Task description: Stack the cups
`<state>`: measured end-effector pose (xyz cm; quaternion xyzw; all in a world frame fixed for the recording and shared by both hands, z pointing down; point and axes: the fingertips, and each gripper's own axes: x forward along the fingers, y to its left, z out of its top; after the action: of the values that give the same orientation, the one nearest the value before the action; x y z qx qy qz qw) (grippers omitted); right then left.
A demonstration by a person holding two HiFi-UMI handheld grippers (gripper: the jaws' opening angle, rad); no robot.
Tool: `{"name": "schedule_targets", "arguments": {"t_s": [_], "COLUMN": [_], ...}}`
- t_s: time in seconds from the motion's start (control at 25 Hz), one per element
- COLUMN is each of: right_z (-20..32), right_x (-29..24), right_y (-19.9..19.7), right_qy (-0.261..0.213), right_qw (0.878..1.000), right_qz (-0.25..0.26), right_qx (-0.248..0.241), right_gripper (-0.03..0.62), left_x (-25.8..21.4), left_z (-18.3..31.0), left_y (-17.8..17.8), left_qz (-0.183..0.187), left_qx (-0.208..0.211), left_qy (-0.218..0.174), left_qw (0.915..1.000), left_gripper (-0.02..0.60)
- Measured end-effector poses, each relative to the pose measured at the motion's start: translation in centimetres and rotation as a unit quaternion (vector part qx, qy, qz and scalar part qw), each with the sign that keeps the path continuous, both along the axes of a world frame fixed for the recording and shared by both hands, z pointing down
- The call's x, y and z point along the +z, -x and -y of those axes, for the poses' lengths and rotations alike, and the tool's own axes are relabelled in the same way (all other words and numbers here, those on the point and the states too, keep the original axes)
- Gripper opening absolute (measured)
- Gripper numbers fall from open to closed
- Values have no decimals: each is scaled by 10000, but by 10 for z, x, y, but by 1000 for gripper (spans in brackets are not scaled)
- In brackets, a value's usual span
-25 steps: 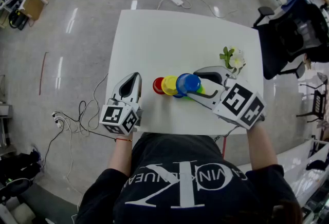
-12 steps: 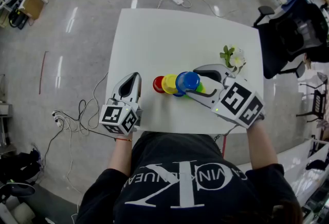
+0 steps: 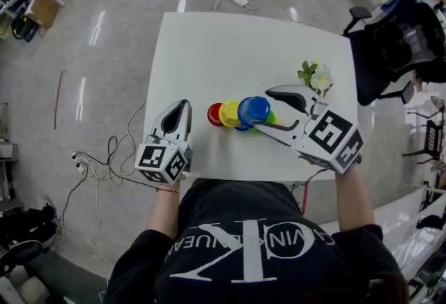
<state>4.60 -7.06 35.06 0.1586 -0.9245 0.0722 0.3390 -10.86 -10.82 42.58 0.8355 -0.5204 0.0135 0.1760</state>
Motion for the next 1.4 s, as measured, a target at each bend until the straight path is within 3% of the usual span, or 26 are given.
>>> {"name": "schedule_targets", "arguments": {"t_s": [0.36,0.68,1.16,1.4], "right_z": [12,30,45,46], "right_x": [-21,-34,-24,-17], "right_y": [-24,-59,-101,-114], "right_qy": [-111,-413,-1351,-1655], "right_qw": [9965,9785,9296,9172], "right_qz": [581,1342,2108,2061], "right_qx": [585,1509,2706,2983], "right_gripper": [207,15,9,9], "left_x": [-12,-26,-67,-87], "left_z": [4,9,14,17], "left_y": [0,2,6,10], "left_qz": [25,166,668,777], "left_qx": [5,13,-46,-107], "left_qy": [-94,-272,-829,-1077], "left_qw": [10000,9995,9943,9911], "left_gripper": [5,5,5,5]}}
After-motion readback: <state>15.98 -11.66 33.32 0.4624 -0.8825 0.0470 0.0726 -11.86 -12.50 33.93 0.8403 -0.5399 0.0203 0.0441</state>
